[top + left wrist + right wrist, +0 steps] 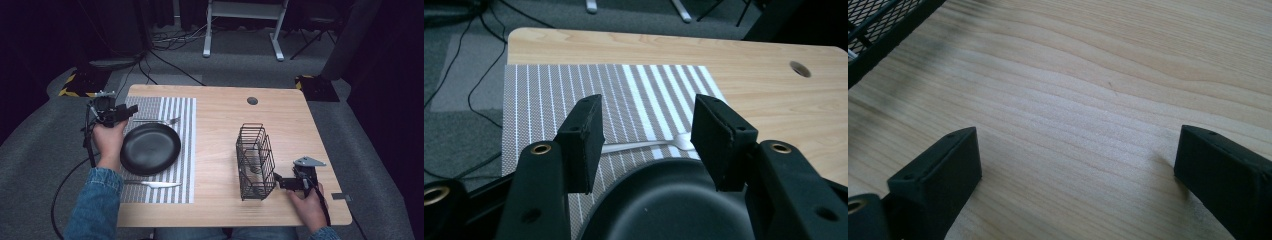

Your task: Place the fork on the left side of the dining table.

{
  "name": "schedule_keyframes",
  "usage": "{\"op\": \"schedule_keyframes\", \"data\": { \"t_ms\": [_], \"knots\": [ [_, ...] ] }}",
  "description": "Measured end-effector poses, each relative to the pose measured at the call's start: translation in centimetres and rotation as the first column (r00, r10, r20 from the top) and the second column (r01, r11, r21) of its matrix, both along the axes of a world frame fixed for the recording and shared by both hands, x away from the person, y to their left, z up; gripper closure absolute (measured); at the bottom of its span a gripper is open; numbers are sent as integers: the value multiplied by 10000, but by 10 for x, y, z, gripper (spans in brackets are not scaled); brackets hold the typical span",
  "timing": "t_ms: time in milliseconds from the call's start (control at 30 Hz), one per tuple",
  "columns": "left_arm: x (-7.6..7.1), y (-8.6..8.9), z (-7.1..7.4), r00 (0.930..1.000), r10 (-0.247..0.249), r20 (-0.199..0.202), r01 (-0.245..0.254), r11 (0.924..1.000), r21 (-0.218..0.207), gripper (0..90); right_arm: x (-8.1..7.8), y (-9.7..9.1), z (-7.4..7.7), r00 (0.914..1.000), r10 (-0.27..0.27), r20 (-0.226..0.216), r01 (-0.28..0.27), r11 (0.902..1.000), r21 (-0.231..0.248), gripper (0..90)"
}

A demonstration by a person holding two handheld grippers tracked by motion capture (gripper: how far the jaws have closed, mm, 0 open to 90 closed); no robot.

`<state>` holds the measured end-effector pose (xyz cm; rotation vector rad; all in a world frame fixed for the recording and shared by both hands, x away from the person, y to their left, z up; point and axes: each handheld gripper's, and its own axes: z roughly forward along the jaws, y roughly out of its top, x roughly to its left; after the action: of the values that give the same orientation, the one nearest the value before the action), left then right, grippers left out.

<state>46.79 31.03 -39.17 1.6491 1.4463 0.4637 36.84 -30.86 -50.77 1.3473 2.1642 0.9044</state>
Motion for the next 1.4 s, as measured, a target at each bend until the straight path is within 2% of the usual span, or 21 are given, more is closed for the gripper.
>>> {"op": "schedule_keyframes", "data": {
  "t_ms": [67, 100, 133, 267, 333, 367, 400, 467, 533, 567, 633, 700, 833, 933, 1167, 1333, 1367, 1400],
  "knots": [
    [-4, 0, 3, 10000, -59, -24, 59, 10000, 70, 468, 0, 0, 0, 10000, 3, 1, -3, 10000, -1, 47],
    [-12, -1, 7, 9998, -190, 42, 189, 9995, 263, 467, 0, 0, 0, 10000, 1, -3, -1, 10000, 2, 47],
    [-18, -2, 9, 9995, -187, 251, 180, 9995, 275, 467, 0, 0, 0, 10000, 0, -2, 0, 10000, 2, 47],
    [-39, -2, 18, 9976, -378, 575, 362, 9989, 298, 464, 0, 0, 0, 10000, 1, -3, -1, 10000, 1, 47],
    [-49, -3, 22, 9968, -527, 600, 504, 9980, 389, 462, 0, 0, 0, 10000, 0, 0, 0, 10000, -1, 48],
    [-49, -3, 22, 9968, -527, 600, 504, 9980, 389, 459, 0, 0, 0, 10000, 0, -2, 0, 10000, -2, 48],
    [-62, -5, 24, 9943, -619, 873, 575, 9970, 523, 457, 0, 0, 0, 10000, -12, -6, 12, 10000, 22, 48],
    [-74, -7, 25, 9924, -733, 986, 670, 9956, 654, 454, 0, 1, 0, 10000, -6, -9, 6, 10000, 22, 48],
    [-79, -8, 26, 9924, -807, 931, 742, 9947, 710, 453, 0, 1, 0, 10000, 2, -5, -2, 10000, 17, 47],
    [-89, -11, 29, 9915, -951, 887, 864, 9915, 968, 448, 0, 1, 0, 10000, 7, -10, -7, 10000, 28, 47],
    [-101, -14, 27, 9851, -1059, 1352, 905, 9891, 1159, 443, 1, 1, 0, 10000, 12, -9, -12, 10000, 29, 48],
    [-110, -16, 27, 9846, -1168, 1301, 1014, 9876, 1198, 441, 1, 1, 0, 10000, 17, -11, -17, 10000, 30, 48],
    [-127, -18, 23, 9792, -1427, 1443, 1249, 9841, 1260, 438, 1, 1, 0, 10000, 18, -6, -18, 10000, 35, 48],
    [-132, -19, 20, 9772, -1553, 1450, 1377, 9827, 1240, 432, 1, 1, 0, 10000, 47, 6, -47, 10000, 8, 48],
    [-159, -23, 7, 9662, -2097, 1501, 1909, 9729, 1303, 415, 1, 1, 0, 10000, 48, 5, -48, 10000, 9, 48],
    [-171, -28, -3, 9615, -2325, 1467, 2143, 9681, 1298, 413, 1, 1, 0, 10000, 46, 5, -46, 10000, 10, 48],
    [-178, -29, -10, 9592, -2234, 1734, 2085, 9729, 1002, 415, 1, 1, 0, 10000, 46, 4, -46, 10000, 10, 47],
    [-178, -29, -11, 9587, -2411, 1507, 2284, 9687, 967, 405, 1, 1, 0, 10000, 49, 6, -49, 10000, 8, 48]
  ]
}}
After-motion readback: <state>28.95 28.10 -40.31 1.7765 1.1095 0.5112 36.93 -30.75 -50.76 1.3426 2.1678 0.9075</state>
